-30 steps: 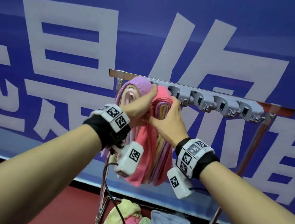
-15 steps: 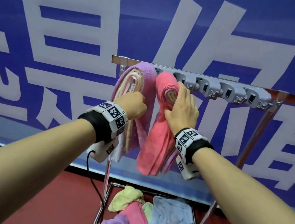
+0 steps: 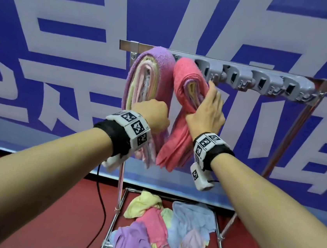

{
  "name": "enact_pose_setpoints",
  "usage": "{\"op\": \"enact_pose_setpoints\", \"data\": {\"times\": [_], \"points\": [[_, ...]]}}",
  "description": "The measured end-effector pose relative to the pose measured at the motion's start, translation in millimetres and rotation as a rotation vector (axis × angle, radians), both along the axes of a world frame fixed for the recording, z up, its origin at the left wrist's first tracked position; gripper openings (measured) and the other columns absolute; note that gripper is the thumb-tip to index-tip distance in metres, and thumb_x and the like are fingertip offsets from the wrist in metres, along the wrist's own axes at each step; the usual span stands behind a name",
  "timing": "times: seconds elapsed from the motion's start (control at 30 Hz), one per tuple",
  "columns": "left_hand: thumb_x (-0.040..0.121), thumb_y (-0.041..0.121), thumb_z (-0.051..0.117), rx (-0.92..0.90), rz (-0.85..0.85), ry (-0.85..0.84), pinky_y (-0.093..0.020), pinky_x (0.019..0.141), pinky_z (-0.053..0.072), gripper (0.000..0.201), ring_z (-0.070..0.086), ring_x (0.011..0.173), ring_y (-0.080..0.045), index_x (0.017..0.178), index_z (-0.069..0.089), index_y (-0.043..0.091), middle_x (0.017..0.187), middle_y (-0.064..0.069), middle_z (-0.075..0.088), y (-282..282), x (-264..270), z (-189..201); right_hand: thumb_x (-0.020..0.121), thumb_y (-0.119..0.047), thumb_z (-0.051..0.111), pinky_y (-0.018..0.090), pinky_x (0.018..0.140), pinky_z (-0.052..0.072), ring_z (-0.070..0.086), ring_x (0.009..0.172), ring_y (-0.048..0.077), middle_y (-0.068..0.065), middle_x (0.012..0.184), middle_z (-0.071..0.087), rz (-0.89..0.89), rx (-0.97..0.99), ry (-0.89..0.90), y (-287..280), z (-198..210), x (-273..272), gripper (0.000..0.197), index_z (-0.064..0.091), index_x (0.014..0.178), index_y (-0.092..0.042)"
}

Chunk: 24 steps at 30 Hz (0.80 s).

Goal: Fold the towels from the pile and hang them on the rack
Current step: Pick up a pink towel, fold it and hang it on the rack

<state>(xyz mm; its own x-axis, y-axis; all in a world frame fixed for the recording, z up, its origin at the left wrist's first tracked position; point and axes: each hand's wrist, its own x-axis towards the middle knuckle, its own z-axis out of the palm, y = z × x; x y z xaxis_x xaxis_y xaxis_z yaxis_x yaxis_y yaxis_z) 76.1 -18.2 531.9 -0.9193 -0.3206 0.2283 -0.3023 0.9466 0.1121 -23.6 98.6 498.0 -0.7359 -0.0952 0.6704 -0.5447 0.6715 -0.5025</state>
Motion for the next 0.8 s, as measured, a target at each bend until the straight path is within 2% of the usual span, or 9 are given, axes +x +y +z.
{"op": "enact_pose_setpoints", "data": {"times": [0.07, 0.13, 0.2, 0.27, 0.37, 0.5, 0.57, 0.7, 0.8], "points": [[0.081, 0.039, 0.062, 0.337, -0.111, 0.066, -0.039, 0.074, 0.055, 0.040, 0.066, 0.089, -0.031, 0.102, 0.068, 0.006, 0.101, -0.011, 0.072, 1, -9, -2, 0.072, -0.015, 0.082, 0.046, 0.107, 0.042, 0.040, 0.140, 0.026, 0.005, 0.147, 0.044, 0.011, -0.042, -0.004, -5, -5, 1, 0.098, 0.028, 0.154, -0.019], [0.065, 0.055, 0.067, 0.720, -0.130, 0.211, -0.045, 0.082, 0.059, 0.051, 0.071, 0.086, -0.028, 0.095, 0.073, 0.013, 0.092, -0.008, 0.076, 9, -12, -6, 0.073, -0.017, 0.079, 0.045, 0.111, 0.040, 0.041, 0.139, 0.028, 0.008, 0.145, 0.045, 0.096, -0.098, -0.007, -9, -15, 3, 0.091, 0.032, 0.151, -0.014], [0.060, 0.058, 0.066, 0.881, -0.084, 0.349, -0.047, 0.085, 0.058, 0.053, 0.071, 0.087, -0.025, 0.094, 0.071, 0.018, 0.090, -0.002, 0.076, 13, -19, -21, 0.073, -0.023, 0.079, 0.045, 0.112, 0.041, 0.043, 0.140, 0.028, 0.009, 0.147, 0.046, 0.233, -0.165, -0.057, -6, -27, 5, 0.093, 0.030, 0.151, -0.013], [0.071, 0.052, 0.061, 0.871, -0.094, 0.410, -0.043, 0.091, 0.054, 0.046, 0.069, 0.097, -0.023, 0.104, 0.065, 0.020, 0.101, 0.000, 0.074, 17, -21, -34, 0.074, -0.037, 0.078, 0.039, 0.111, 0.041, 0.044, 0.141, 0.024, 0.005, 0.151, 0.044, 0.356, -0.187, -0.159, 2, -38, 7, 0.100, 0.022, 0.155, -0.021], [0.095, 0.021, 0.049, 0.734, -0.122, 0.543, -0.037, 0.089, 0.047, 0.025, 0.063, 0.103, -0.029, 0.117, 0.054, 0.011, 0.111, -0.008, 0.067, 20, -19, -51, 0.079, -0.047, 0.077, 0.032, 0.111, 0.041, 0.049, 0.137, 0.014, -0.001, 0.154, 0.044, 0.517, -0.201, -0.242, 17, -48, 11, 0.102, 0.016, 0.157, -0.027], [0.097, 0.017, 0.051, 0.806, -0.193, 0.731, -0.029, 0.097, 0.046, 0.055, 0.062, 0.109, -0.016, 0.147, 0.030, 0.022, 0.127, -0.001, 0.062, 29, -4, -81, 0.081, -0.042, 0.074, 0.026, 0.104, 0.044, 0.059, 0.118, -0.004, -0.010, 0.140, 0.055, 0.629, -0.157, -0.281, 30, -59, 14, 0.092, 0.024, 0.156, -0.027], [0.094, 0.017, 0.057, 0.758, -0.166, 0.725, -0.030, 0.095, 0.048, 0.064, 0.064, 0.108, -0.018, 0.148, 0.024, 0.026, 0.128, -0.003, 0.063, 26, -2, -100, 0.082, -0.041, 0.071, 0.028, 0.102, 0.046, 0.059, 0.109, -0.010, -0.014, 0.132, 0.059, 0.607, -0.149, -0.302, 29, -63, 16, 0.084, 0.028, 0.153, -0.029], [0.090, 0.004, 0.051, 0.593, -0.026, 0.695, -0.040, 0.078, 0.054, 0.048, 0.067, 0.089, -0.036, 0.134, 0.039, 0.020, 0.101, -0.012, 0.069, 14, 3, -122, 0.080, -0.058, 0.074, 0.044, 0.106, 0.050, 0.062, 0.121, 0.014, -0.004, 0.137, 0.061, 0.519, -0.188, -0.350, 13, -61, 26, 0.087, 0.031, 0.149, -0.027], [0.088, 0.005, 0.053, 0.527, -0.056, 0.755, -0.048, 0.077, 0.056, 0.072, 0.068, 0.085, -0.035, 0.145, 0.025, 0.036, 0.115, -0.009, 0.068, 6, 12, -128, 0.078, -0.056, 0.078, 0.043, 0.102, 0.051, 0.060, 0.122, 0.025, 0.003, 0.136, 0.058, 0.417, -0.176, -0.341, 0, -53, 29, 0.090, 0.034, 0.147, -0.018]]}}
